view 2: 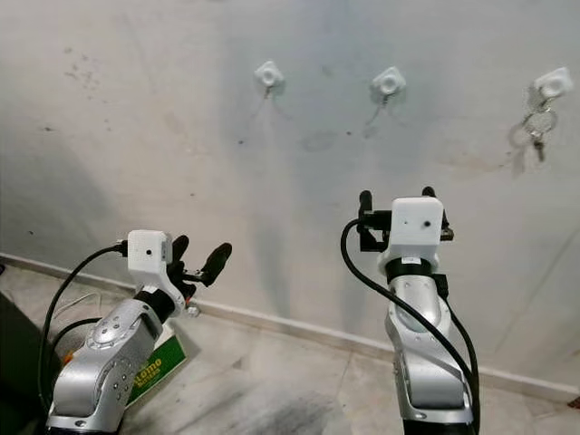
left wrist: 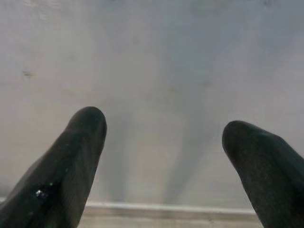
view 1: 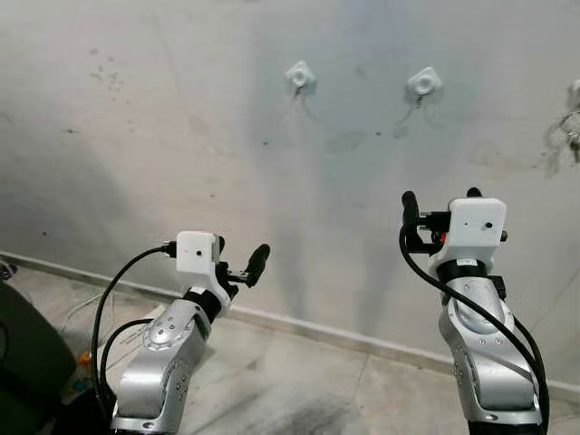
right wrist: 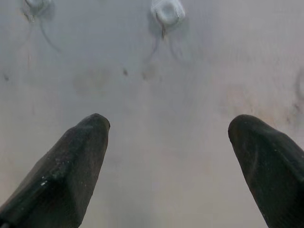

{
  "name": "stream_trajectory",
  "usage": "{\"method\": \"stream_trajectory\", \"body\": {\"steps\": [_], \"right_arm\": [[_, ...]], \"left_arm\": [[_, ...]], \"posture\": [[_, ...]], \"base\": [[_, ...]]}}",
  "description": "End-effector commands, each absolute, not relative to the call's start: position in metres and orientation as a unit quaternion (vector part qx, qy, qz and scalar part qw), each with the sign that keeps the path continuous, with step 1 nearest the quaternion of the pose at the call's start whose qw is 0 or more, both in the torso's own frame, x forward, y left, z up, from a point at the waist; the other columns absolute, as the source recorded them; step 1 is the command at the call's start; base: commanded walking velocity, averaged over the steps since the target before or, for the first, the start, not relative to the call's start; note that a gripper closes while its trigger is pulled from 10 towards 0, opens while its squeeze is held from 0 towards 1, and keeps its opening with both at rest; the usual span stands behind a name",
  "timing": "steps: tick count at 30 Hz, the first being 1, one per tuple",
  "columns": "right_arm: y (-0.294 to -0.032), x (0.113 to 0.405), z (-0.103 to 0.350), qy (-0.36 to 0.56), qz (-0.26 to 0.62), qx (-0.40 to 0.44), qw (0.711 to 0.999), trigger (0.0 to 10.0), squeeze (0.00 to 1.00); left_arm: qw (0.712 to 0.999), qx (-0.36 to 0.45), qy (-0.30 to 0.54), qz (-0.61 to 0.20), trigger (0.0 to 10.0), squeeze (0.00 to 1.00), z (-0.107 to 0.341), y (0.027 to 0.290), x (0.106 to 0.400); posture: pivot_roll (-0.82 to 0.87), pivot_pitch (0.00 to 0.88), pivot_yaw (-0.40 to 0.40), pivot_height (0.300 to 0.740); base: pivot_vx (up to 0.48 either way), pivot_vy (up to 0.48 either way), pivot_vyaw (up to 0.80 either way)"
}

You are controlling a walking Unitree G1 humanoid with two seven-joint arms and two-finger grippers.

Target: Hang keys on a hook

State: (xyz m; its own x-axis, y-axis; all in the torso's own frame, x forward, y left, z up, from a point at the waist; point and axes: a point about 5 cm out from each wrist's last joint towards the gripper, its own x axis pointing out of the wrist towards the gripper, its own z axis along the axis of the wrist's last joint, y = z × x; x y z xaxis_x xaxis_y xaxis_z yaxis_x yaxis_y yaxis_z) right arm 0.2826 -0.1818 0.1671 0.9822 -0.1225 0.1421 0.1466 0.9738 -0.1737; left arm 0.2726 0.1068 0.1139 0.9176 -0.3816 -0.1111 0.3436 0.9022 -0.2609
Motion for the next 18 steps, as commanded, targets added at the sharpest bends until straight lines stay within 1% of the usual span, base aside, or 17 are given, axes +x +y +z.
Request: {"method": "stream_trajectory", "body": {"steps": [1,2,7,9,11,15,18], "right_arm": [[-0.175,0.285,0.169,-0.066,-0.053,-0.089,0.992,10.0,0.00],[-0.175,0.285,0.168,-0.062,-0.049,-0.091,0.993,10.0,0.00],[-0.173,0.285,0.165,-0.056,-0.044,-0.091,0.993,10.0,0.00],[-0.171,0.286,0.163,-0.051,-0.040,-0.092,0.994,10.0,0.00],[-0.169,0.289,0.160,-0.040,-0.037,-0.088,0.995,10.0,0.00],[-0.167,0.291,0.157,-0.036,-0.034,-0.088,0.995,10.0,0.00],[-0.164,0.294,0.154,-0.033,-0.033,-0.084,0.995,10.0,0.00]], "left_arm": [[0.975,-0.111,0.078,-0.175,10.0,0.00,0.116,0.115,0.273],[0.975,-0.114,0.079,-0.174,10.0,0.00,0.115,0.114,0.271],[0.974,-0.117,0.081,-0.176,10.0,0.00,0.113,0.112,0.268],[0.974,-0.118,0.082,-0.177,10.0,0.00,0.113,0.111,0.267],[0.972,-0.122,0.086,-0.181,10.0,0.00,0.113,0.110,0.270],[0.971,-0.128,0.088,-0.183,10.0,0.00,0.114,0.111,0.272],[0.972,-0.130,0.089,-0.176,10.0,0.00,0.112,0.114,0.274]], "posture": [[-0.06,0.000,0.076,0.740],[-0.06,0.000,0.060,0.740],[-0.05,0.000,0.050,0.740],[-0.05,0.000,0.020,0.740],[-0.04,0.000,0.014,0.740],[-0.03,0.000,0.024,0.740],[-0.04,0.000,0.059,0.740]], "base": [[0.000,0.000,0.00],[0.000,0.000,0.00],[0.000,0.000,0.00],[0.000,0.000,0.00],[0.000,0.000,0.00],[0.000,0.000,0.00],[0.000,0.000,0.00]]}}
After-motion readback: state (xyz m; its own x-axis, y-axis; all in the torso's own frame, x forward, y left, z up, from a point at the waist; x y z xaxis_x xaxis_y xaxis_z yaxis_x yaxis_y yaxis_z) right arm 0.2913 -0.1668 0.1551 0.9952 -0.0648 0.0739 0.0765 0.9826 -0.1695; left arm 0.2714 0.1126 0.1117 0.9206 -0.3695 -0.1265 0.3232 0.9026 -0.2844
